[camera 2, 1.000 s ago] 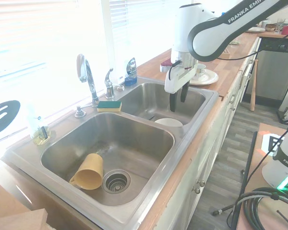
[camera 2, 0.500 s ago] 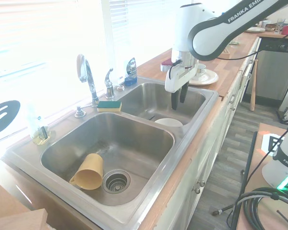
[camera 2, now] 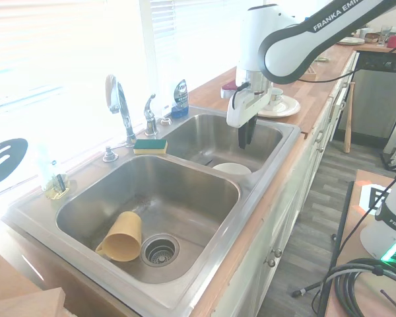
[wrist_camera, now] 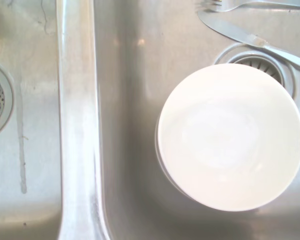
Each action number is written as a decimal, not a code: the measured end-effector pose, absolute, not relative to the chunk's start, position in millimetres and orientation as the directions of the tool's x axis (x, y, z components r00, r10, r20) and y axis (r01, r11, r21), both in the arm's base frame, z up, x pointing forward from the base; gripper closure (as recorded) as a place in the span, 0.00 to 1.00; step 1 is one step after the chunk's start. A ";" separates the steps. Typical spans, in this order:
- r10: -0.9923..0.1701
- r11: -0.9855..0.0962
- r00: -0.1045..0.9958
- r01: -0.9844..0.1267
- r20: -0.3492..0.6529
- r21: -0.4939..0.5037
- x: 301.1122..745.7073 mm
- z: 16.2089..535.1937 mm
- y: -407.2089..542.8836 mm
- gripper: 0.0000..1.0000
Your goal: Turn off the faucet
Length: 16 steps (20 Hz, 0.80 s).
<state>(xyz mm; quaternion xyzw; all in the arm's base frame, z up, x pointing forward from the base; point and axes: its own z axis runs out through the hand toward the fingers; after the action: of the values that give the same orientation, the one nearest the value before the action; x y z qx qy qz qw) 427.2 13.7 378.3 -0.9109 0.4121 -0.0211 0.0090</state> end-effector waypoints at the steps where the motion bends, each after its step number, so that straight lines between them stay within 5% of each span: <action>1: -0.751 -0.661 0.660 -0.750 0.032 -0.035 427.4 378.4 14.0 1.00; 8: -0.745 -0.667 0.664 -0.742 0.062 -0.065 439.6 386.1 17.1 1.00; 16: -0.758 -0.651 0.599 -0.715 0.259 -0.254 537.8 407.8 27.8 1.00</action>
<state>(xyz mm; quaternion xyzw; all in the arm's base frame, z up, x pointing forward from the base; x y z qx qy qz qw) 537.8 27.8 407.8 -0.8919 0.4129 -0.1739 0.0618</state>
